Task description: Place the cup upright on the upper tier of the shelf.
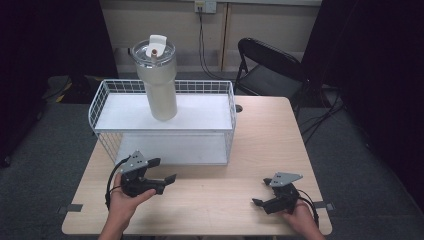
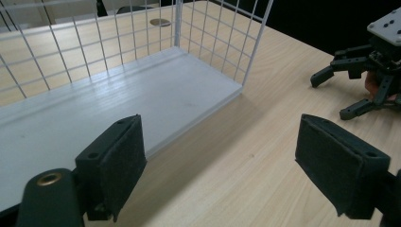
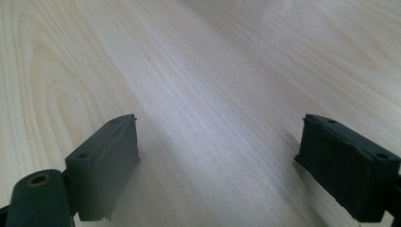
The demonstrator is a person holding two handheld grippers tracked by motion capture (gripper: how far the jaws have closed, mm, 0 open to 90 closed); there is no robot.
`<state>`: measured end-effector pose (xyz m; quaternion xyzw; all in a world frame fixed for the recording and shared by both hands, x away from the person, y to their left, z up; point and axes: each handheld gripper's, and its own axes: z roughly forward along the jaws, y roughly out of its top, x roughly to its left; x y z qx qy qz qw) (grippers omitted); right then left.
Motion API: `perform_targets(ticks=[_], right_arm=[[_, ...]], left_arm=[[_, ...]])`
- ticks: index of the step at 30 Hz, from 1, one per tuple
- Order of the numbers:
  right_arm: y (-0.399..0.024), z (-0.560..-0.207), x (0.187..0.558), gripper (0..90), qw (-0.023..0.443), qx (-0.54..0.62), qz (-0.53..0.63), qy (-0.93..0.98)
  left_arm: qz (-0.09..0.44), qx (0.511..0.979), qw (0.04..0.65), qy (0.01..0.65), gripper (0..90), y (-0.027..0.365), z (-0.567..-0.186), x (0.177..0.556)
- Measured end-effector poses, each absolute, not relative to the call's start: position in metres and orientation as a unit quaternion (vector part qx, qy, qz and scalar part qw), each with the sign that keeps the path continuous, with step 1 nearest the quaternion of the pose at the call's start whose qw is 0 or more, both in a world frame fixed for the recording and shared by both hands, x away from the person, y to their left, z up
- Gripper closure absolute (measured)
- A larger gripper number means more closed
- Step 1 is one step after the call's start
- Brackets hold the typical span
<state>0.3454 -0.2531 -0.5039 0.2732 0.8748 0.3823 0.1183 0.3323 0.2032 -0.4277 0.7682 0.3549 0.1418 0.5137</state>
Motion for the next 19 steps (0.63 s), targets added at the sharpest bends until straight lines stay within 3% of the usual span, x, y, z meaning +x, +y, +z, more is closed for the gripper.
perform_targets(ticks=[19], right_arm=[[-0.253, -0.504, 0.345, 12.1, 0.118, 0.273, 0.382, 0.875]], left_arm=[[0.125, 0.78, 0.476, 0.387, 16.4, 0.206, -0.472, 0.326]])
